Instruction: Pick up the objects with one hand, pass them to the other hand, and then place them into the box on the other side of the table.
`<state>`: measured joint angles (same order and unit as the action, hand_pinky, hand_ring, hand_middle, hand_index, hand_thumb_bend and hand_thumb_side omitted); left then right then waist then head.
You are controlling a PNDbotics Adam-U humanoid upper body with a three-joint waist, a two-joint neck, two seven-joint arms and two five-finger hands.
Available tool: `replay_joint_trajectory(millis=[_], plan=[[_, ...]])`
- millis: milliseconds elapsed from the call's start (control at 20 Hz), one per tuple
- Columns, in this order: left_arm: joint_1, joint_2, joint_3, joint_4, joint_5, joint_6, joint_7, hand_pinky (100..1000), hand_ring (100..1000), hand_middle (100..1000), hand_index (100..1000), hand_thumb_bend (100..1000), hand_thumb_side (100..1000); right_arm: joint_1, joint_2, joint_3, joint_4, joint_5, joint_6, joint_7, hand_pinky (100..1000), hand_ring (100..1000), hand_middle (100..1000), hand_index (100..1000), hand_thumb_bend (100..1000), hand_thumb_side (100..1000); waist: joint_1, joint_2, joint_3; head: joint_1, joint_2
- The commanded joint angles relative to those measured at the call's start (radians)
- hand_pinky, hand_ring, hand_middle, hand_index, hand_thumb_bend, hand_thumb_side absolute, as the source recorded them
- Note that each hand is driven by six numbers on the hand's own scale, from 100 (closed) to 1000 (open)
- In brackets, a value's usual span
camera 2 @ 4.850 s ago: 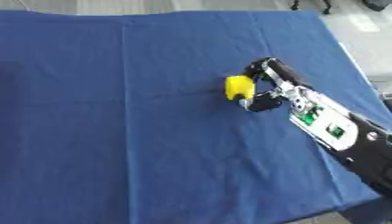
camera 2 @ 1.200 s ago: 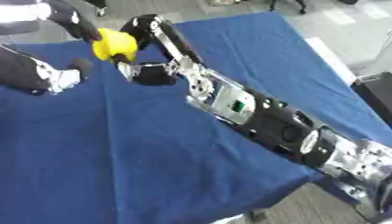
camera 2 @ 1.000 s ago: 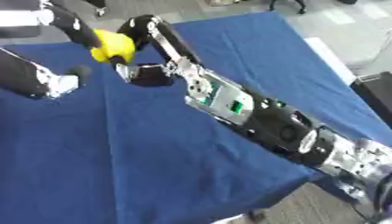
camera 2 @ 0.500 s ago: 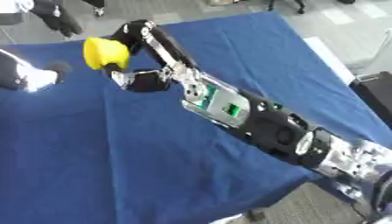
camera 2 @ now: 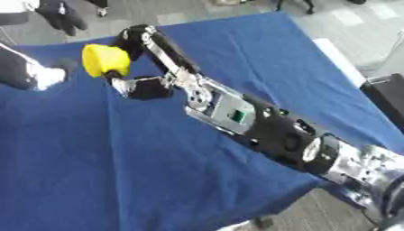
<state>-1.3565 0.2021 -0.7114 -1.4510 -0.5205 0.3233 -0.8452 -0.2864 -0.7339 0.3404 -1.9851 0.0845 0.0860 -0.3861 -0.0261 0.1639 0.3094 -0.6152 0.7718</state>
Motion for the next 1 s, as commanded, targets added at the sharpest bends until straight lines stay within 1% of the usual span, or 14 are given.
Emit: replay_joint_trajectory(millis=[50, 300, 450, 700, 1000], plan=[[-0.014, -0.009, 0.014, 0.021, -0.016, 0.005, -0.014, 1000, 842, 751, 883, 168, 282, -0.017, -0.011, -0.007, -0.015, 0.008, -0.013, 0.0, 602, 592, 521, 598, 219, 100, -0.001, -0.009, -0.001, 0.003, -0.002], [-0.01, -0.025, 0.022, 0.064, -0.043, -0.009, -0.013, 1000, 841, 746, 891, 206, 287, -0.022, -0.01, -0.005, -0.015, 0.003, -0.028, 0.0, 601, 591, 521, 598, 220, 100, -0.002, -0.007, -0.003, 0.005, -0.002], [-0.006, -0.032, 0.027, 0.089, -0.063, -0.021, -0.004, 1000, 842, 747, 890, 212, 290, -0.024, -0.01, -0.004, -0.015, -0.001, -0.04, -0.001, 601, 590, 520, 597, 220, 100, -0.002, -0.006, -0.004, 0.007, -0.002], [-0.004, -0.042, 0.035, 0.117, -0.081, -0.033, 0.014, 1000, 839, 745, 888, 183, 285, -0.015, -0.011, -0.002, -0.015, -0.002, -0.068, -0.002, 600, 594, 525, 597, 222, 100, -0.003, -0.004, -0.005, 0.009, -0.002], [-0.004, -0.055, 0.034, 0.131, -0.081, -0.034, 0.021, 1000, 836, 742, 887, 163, 281, -0.014, -0.011, 0.0, -0.015, -0.002, -0.082, 0.002, 599, 595, 530, 597, 224, 100, -0.005, 0.001, -0.006, 0.007, -0.002]])
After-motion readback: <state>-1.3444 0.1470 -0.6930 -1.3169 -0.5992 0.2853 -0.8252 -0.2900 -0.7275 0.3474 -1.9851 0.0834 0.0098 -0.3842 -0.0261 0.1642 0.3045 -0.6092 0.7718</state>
